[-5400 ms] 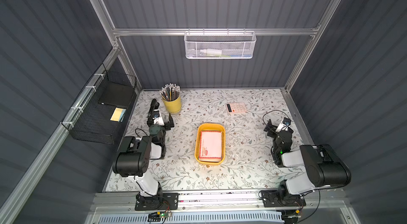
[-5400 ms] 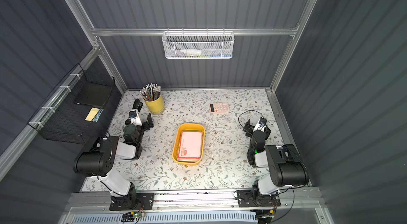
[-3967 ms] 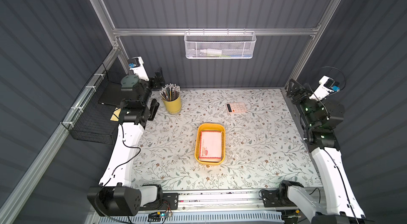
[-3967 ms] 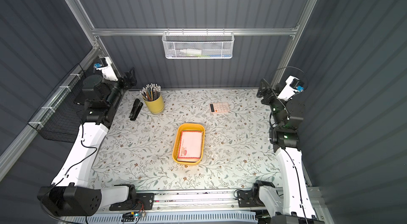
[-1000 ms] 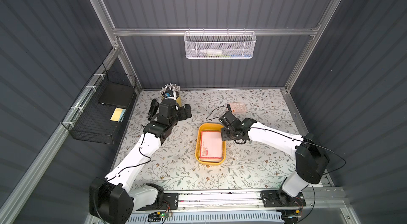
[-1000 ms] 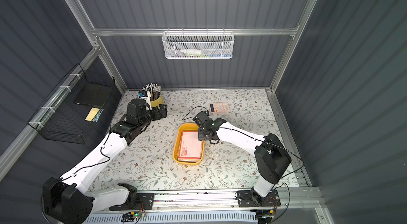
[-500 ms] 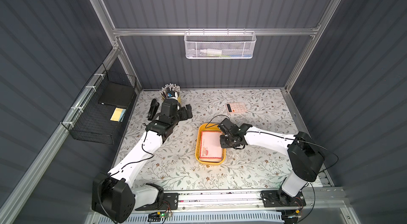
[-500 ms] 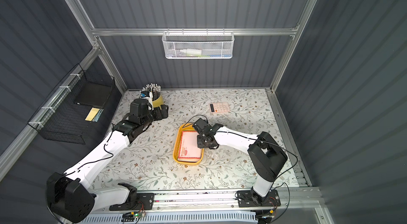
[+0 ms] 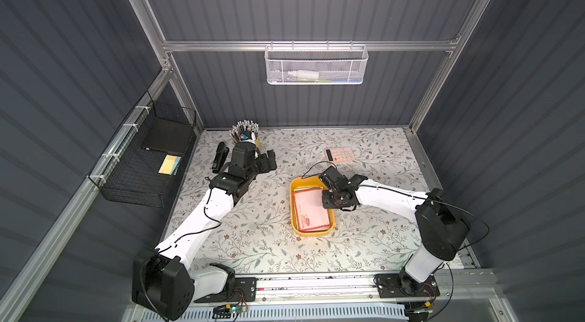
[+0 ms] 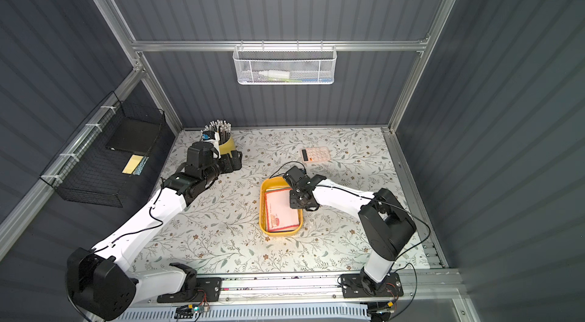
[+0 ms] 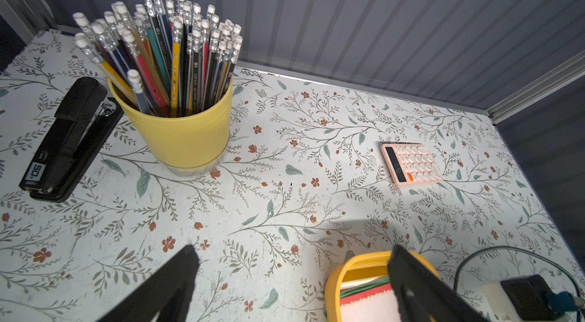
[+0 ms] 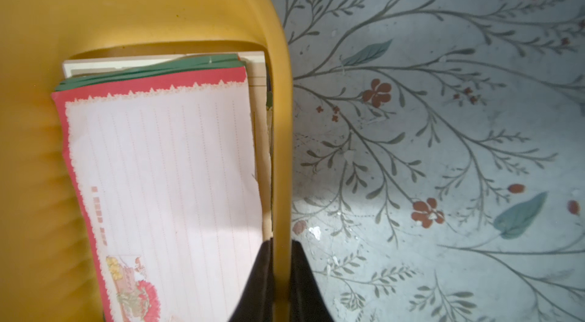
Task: Take out the stationery paper from the storage box
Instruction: Move the storage box to the center of the board.
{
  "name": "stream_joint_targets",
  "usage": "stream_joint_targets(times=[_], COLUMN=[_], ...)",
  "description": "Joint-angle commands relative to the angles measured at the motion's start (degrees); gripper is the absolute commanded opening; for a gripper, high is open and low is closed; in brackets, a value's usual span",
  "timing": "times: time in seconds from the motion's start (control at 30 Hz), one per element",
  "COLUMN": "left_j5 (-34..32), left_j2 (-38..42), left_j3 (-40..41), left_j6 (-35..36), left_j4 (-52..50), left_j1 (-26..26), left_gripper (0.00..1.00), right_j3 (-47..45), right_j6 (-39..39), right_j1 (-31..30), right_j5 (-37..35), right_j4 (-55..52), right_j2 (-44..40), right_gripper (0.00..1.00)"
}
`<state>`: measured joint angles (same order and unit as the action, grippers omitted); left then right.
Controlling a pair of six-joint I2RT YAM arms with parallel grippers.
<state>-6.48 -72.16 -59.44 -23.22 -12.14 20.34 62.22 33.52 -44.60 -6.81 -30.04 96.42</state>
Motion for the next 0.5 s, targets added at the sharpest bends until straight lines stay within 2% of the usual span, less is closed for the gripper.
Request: stream_joint_targets(times=[0.0,0.37,0.47], left_j5=[0.3,0.5,0.3], left_j2=[-0.4,-1.2,-1.3], left_j3=[0.1,0.2,0.2], left_j6=[-0.2,-0.4,-0.7], left_j4=[0.5,0.8,0.9], left_j1=[0.2,0.2,0.2], left_gripper=[0.97,0.97,0.96], right_j3=[-1.8,-5.4,-6.3], right_j6=[-1.4,-7.6,-8.3], right_j1=[2.4,10.5,11.1], right_j5=[-1.4,-3.4,-3.8], right_j4=[-0.9,-0.5,0.6], right_j2=[-2.6,-5.4,-4.9], right_gripper=[0.08,0.09,0.16])
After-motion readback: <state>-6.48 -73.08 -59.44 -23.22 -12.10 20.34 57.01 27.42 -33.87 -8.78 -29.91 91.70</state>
